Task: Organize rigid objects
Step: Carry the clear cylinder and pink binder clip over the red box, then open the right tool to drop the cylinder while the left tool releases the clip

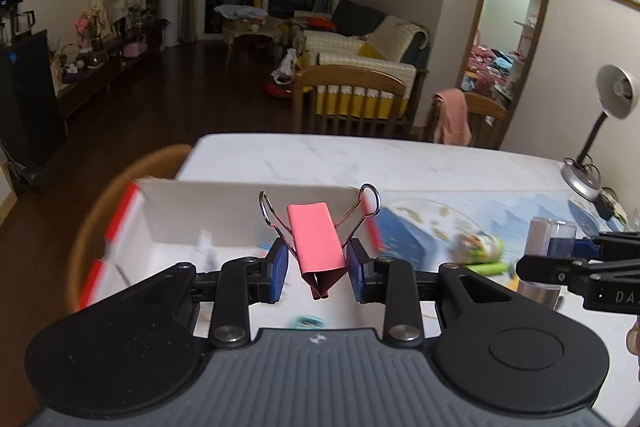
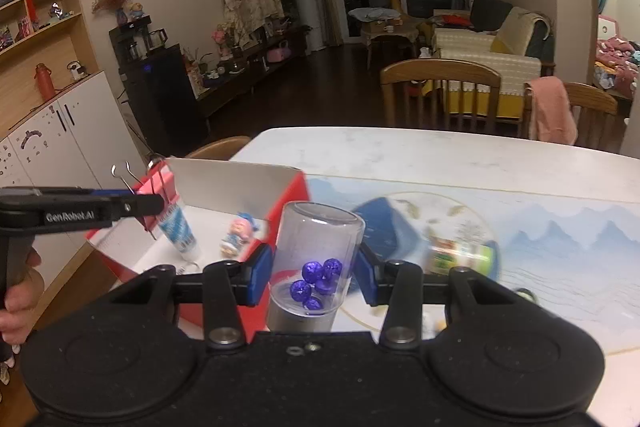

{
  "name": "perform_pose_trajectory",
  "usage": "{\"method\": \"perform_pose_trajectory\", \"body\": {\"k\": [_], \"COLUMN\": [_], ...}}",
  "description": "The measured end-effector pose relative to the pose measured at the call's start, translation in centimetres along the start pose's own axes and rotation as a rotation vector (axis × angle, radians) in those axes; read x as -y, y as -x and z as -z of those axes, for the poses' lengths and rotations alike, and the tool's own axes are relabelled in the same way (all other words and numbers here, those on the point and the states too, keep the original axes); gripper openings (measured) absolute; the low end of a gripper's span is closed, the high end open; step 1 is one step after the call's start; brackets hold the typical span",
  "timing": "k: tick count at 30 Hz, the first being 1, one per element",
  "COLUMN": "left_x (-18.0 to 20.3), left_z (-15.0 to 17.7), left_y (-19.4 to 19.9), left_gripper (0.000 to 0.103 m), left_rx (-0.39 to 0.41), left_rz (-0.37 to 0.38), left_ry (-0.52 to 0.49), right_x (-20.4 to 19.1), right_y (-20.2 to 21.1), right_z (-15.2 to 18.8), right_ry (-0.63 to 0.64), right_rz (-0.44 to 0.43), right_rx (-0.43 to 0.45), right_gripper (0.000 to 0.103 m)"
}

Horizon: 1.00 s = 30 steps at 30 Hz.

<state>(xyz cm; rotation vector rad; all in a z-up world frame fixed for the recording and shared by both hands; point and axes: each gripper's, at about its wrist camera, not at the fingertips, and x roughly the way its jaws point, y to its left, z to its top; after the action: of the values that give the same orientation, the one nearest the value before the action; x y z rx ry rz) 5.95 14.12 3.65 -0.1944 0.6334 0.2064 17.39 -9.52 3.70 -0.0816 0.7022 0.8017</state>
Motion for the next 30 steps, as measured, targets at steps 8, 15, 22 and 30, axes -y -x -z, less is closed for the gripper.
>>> {"method": "perform_pose_trajectory", "body": {"k": [8, 15, 22, 30], "left_x": [-8.4, -12.9, -13.0, -12.0], "left_z": [-2.4, -3.4, -2.2, -0.9], "left_y": [-1.0, -5.1, -9.4, -12.8], "left_gripper": [0.031, 0.031, 0.031, 0.031], "left_rx": [0.010, -0.046, -0.119, -0.213], "left_rz": [-0.063, -0.047, -0.006, 0.028], "left_ry": [0.016, 0.003, -0.076, -0.115], "right_x": [-4.7, -8.9, -11.9, -13.6], "right_y": [-5.2, -10.2, -14.6, -17.4], "right_z": [-2.2, -3.3, -1.7, -0.1], "right_ry": [0.022, 0.065, 0.127, 0.168], "right_rz": [-0.012, -0.025, -0.036, -0.048], "right_rx": [-0.012, -0.080, -0.209, -0.301], "right_gripper": [0.043, 0.043, 0.043, 0.043]}}
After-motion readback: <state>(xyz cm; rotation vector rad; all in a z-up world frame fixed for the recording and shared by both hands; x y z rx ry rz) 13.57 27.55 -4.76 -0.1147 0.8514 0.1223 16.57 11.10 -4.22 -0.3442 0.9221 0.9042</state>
